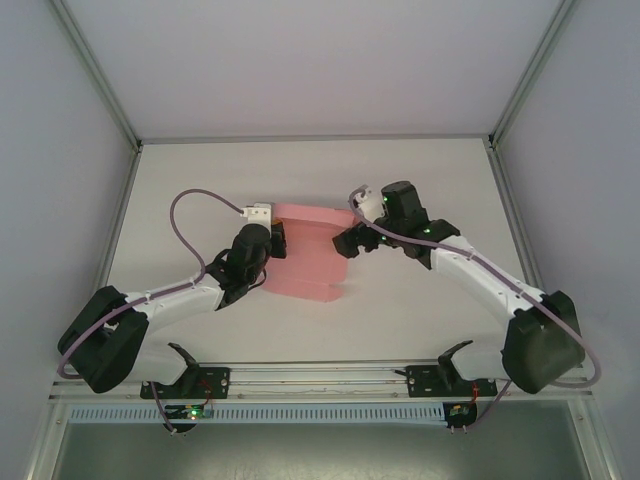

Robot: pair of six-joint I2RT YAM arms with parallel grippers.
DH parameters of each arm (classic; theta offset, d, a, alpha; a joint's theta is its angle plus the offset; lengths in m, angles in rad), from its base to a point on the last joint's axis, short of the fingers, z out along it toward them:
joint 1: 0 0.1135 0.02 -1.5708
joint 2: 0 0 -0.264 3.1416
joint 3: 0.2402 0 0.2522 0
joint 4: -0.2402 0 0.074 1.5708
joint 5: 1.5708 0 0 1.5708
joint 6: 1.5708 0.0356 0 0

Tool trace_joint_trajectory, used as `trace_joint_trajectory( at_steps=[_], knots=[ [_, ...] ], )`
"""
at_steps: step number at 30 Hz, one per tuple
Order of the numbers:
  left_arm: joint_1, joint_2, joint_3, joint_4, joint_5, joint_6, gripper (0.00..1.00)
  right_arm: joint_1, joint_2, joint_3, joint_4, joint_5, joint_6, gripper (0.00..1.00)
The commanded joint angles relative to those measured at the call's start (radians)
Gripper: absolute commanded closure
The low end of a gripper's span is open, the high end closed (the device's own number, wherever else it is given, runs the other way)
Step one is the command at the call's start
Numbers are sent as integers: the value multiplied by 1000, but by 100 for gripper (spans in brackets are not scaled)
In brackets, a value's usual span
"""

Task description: Assemble paper box

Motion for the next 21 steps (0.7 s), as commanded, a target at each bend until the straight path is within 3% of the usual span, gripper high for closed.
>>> trace_joint_trajectory(
  at_steps=[1, 7, 11, 16, 21],
  knots=[
    [4, -13, 29, 73, 54, -21, 100, 28, 29, 41, -36, -48, -55, 2],
    [4, -16, 29, 64, 84, -4, 100, 35, 24, 27, 132, 77, -5, 2],
    [4, -16, 28, 33, 24, -17, 100, 34, -31, 17, 109, 139, -24, 2],
    [9, -10, 45, -14, -32, -41, 100, 33, -169, -27, 14, 240, -13, 2],
    [23, -3, 64, -50, -41, -78, 100, 31, -358, -141, 37, 338, 71, 2]
  ],
)
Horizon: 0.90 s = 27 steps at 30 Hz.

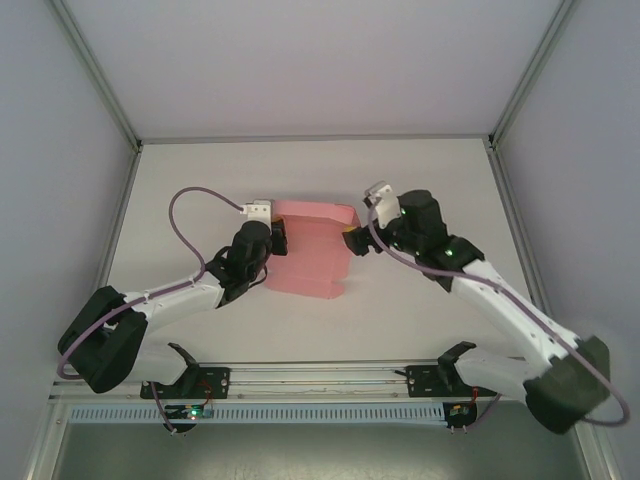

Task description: Assemble paper box

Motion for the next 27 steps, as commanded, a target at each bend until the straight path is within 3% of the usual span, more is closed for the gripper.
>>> trace_joint_trajectory(
  at_steps=[1, 7, 18, 23, 27],
  knots=[
    [18, -2, 40, -37, -33, -59, 100, 2, -84, -72, -16, 110, 63, 2],
    [37, -2, 84, -125, 28, -110, 100, 4, -76, -137, -16, 148, 98, 2],
    [42, -39, 93, -166, 147, -85, 100, -33, 45, -142, 202, 284, 107, 2],
    [43, -58, 84, -165, 150, -79, 100, -84, 57, -149, 224, 210, 113, 2],
    [42, -42, 95, -161, 176, -79, 100, -85, 65, -185, 321, 69, 117, 2]
  ],
)
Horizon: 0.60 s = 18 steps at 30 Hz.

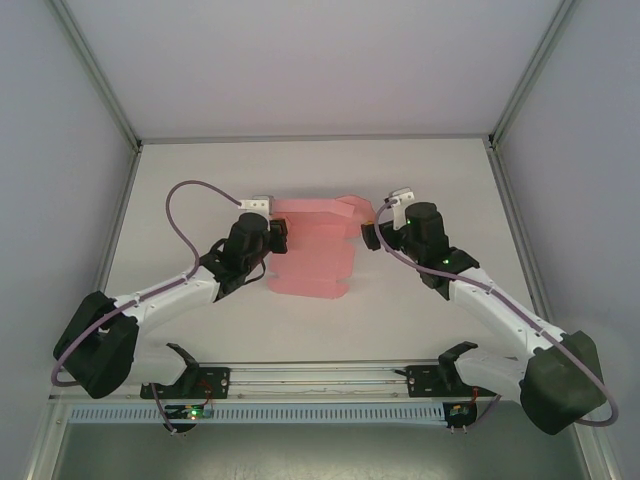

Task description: Assemble paper box

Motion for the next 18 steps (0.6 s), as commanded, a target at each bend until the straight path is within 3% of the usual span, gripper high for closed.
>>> trace_joint_trajectory(
  at_steps=[1, 5, 9, 18],
  knots=[
    [10, -1, 39, -5, 24, 8, 100, -4, 13, -19, 117, -144, 22, 2],
    [9, 15, 55, -23, 11, -8, 100, 0, 26, -24, 168, -265, 36, 2],
    [10, 18, 51, 5, 44, -15, 100, 17, 51, -10, 173, -268, 22, 2],
    [9, 13, 51, 36, 79, -54, 100, 111, 148, 13, 206, -25, -12, 2]
  ],
)
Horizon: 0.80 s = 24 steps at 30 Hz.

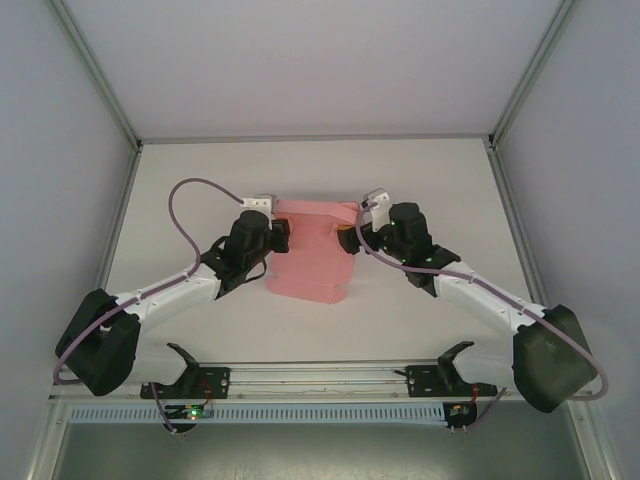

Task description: Assemble paper box

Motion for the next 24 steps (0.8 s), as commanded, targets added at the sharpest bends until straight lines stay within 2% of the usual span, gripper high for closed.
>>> trace_joint_trajectory(
  at_steps=[1, 3, 9, 17, 24],
  knots=[
    [8, -2, 28, 57, 33, -46, 100, 29, 30, 15, 40, 134, -18, 2],
    [8, -3, 28, 52, 31, -43, 100, 37, 32, 10, 58, 178, -22, 2],
    [28, -2, 14, 27, -42, -44, 100, 38, -62, -2, -11, 155, -38, 2],
    [58, -2, -5, 26, 8, -31, 100, 16, -252, -43, -67, 197, -26, 2],
    [70, -5, -18, 12, -2, -31, 100, -49, -346, -18, -92, 43, -40, 2]
  ],
)
